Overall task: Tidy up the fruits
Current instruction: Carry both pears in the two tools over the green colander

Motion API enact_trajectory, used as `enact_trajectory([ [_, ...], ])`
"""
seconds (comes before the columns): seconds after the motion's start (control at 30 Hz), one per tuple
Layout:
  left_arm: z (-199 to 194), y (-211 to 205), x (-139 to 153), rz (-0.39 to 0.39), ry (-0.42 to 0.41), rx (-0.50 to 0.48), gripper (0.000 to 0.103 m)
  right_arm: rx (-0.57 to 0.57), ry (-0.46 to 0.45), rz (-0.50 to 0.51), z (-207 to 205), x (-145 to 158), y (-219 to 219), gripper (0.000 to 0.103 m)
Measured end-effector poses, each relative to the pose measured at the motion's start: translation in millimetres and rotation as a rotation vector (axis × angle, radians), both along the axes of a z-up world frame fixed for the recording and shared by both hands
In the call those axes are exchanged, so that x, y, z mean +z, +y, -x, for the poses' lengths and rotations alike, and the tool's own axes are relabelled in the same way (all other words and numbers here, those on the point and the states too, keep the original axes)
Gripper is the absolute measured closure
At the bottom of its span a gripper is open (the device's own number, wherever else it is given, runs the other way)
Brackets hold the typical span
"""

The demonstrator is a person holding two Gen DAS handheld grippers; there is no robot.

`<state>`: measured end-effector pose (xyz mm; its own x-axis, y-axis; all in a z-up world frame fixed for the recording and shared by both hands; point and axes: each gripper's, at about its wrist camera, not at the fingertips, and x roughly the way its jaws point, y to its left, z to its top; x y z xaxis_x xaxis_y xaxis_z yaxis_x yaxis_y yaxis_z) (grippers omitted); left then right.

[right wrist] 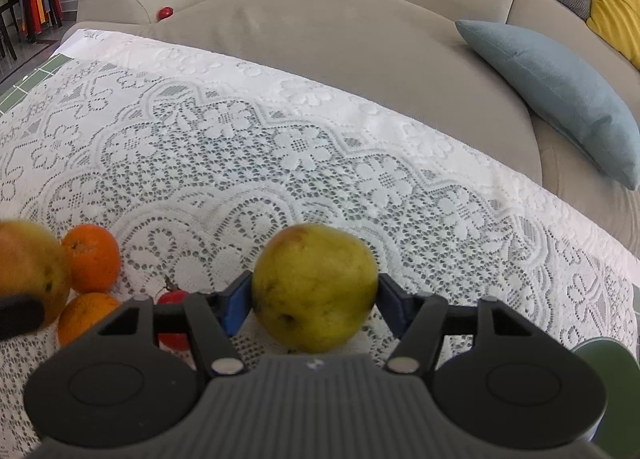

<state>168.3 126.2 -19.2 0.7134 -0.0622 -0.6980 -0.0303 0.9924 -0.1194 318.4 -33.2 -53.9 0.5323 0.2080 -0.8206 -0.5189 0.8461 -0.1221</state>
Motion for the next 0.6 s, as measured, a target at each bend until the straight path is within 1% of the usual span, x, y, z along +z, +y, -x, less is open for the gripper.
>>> enact_trajectory([
  [0.2, 1.9, 3.9, -0.2, 0.023, 0.057, 0.003, 0.025, 0.018, -0.006, -0.060, 8.8, 8.1, -4.1, 0.040],
  [0.37, 2.5, 3.7, -4.5, 0.040, 0.098, -0.007, 0.026, 0.051, -0.063, -0.103, 21.4, 28.3, -5.9, 0.040],
  [0.5, 3.6, 0.4, -6.8, 0.019, 0.088, -0.017, 0.026, 0.068, -0.083, -0.162, 31.3, 47.5, -17.4, 0.040],
  [0.6, 3.6, -5.7, -10.2, -0.031, 0.045, -0.049, 0.025, 0.068, -0.100, -0.220, 41.9, 59.2, -28.5, 0.040],
])
